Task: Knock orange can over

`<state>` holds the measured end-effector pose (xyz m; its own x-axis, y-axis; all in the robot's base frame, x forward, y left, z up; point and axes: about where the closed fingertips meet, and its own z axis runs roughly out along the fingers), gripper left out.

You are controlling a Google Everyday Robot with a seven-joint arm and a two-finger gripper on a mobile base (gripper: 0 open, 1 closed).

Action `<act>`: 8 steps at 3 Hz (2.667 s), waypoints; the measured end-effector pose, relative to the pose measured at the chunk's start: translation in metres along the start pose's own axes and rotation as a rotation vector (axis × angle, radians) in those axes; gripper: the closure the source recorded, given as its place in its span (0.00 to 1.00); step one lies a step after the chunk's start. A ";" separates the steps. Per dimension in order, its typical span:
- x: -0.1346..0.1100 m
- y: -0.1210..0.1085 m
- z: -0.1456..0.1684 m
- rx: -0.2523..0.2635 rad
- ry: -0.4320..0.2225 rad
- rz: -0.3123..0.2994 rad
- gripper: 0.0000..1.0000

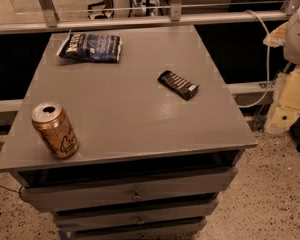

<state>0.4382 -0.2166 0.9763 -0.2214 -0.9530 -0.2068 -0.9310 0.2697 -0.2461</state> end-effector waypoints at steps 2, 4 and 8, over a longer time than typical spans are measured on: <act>-0.012 0.000 0.008 -0.010 -0.045 0.004 0.00; -0.096 0.007 0.054 -0.119 -0.306 -0.014 0.00; -0.192 0.046 0.074 -0.240 -0.625 -0.032 0.00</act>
Offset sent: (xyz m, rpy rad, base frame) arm 0.0143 0.0325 -0.0176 0.1251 0.0164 0.0277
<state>0.4595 -0.0112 0.9345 -0.0503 -0.6814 -0.7302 -0.9890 0.1358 -0.0585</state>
